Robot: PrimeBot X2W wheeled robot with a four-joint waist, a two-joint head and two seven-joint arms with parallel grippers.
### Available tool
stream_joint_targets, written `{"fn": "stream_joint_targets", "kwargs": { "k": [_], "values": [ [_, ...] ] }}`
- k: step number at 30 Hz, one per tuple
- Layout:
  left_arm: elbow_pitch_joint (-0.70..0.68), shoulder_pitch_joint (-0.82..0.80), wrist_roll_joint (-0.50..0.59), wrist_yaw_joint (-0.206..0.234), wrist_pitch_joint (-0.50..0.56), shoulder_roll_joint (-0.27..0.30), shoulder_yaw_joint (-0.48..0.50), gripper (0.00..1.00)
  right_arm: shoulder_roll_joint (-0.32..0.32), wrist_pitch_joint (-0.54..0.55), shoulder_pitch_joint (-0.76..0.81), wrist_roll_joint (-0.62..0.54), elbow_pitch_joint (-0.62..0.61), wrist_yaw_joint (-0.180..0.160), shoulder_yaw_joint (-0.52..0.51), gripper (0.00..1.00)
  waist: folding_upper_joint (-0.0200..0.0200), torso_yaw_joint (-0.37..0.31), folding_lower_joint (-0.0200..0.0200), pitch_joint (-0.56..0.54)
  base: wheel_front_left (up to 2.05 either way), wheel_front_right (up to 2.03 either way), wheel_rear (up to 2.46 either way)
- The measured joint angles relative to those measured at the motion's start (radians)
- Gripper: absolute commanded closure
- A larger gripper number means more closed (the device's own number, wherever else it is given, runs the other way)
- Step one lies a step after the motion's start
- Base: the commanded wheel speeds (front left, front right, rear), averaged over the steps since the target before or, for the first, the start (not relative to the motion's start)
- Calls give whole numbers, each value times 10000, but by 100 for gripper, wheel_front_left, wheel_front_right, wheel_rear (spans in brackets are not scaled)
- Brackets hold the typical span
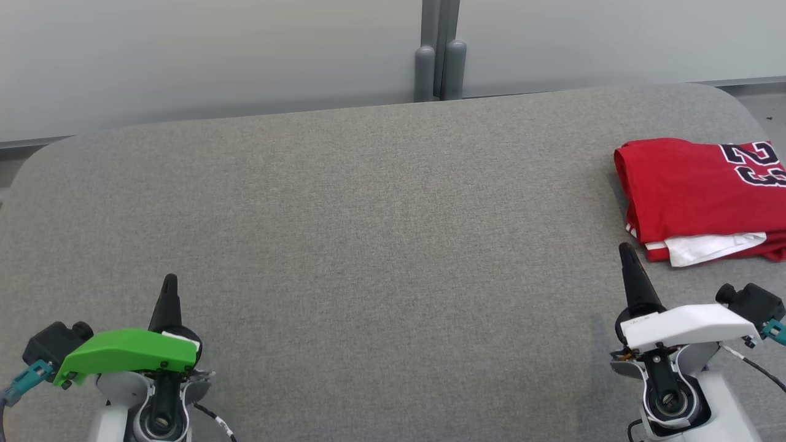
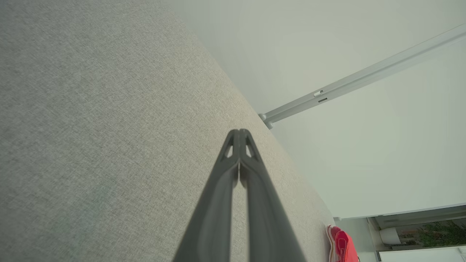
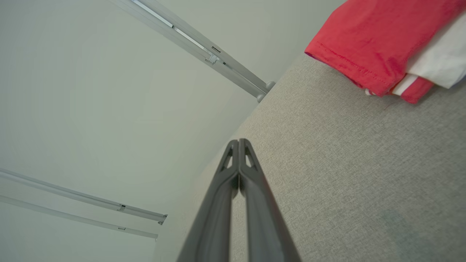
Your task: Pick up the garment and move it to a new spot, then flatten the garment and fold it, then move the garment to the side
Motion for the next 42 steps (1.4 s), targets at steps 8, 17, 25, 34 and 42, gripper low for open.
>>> {"fn": "stream_joint_targets", "kwargs": {
  "k": [8, 17, 25, 34, 42],
  "values": [
    [127, -200, -683, -117, 278, -102, 249, 100, -56, 117, -102, 963, 155, 0, -33, 100, 0, -13, 0, -23, 0, 0, 0],
    [236, -369, -1404, -222, 568, -186, 502, 100, -125, 234, -275, 1944, 313, 0, -54, 100, -1, -28, 1, -49, 0, 0, 0],
    [305, -548, -1996, -313, 813, -240, 711, 100, -174, 322, -320, 2800, 439, 0, -59, 100, 0, -42, 1, -71, 0, 0, 0],
    [407, -707, -2615, -408, 1039, -291, 951, 100, -228, 382, -489, 3678, 564, 0, -58, 100, -1, -56, 1, -97, 0, 0, 0],
    [489, -876, -3147, -489, 1254, -339, 1127, 100, -290, 426, -519, 4431, 685, 0, -38, 100, 0, -70, 1, -119, 0, 0, 0]
  ]
}}
